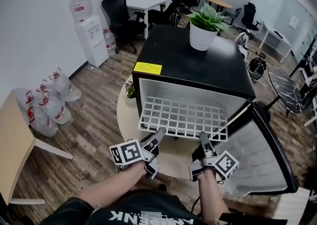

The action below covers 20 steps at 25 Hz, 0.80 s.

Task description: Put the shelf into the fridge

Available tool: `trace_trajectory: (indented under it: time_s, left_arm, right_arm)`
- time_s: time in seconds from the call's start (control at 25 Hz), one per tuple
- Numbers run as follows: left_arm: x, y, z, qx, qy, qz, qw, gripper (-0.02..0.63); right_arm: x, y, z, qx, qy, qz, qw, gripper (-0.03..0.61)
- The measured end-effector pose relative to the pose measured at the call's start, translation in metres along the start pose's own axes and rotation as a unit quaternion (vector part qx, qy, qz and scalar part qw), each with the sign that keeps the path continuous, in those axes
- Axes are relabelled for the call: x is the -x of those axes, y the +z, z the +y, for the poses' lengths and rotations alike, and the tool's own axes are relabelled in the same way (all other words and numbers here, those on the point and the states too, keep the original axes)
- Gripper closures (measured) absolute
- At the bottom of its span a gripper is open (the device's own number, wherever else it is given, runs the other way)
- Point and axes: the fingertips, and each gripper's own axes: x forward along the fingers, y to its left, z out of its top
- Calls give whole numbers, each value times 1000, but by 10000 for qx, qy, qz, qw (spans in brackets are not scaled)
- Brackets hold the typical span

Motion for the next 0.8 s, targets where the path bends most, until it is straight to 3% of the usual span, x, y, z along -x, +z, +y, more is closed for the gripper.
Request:
trace_trajectory:
  time_s: [0.8]
  left_arm:
    - [-28,26,10,-76,51,4,10000,545]
  right_arm:
    - [-34,17,-8,109,30,28,9999,515]
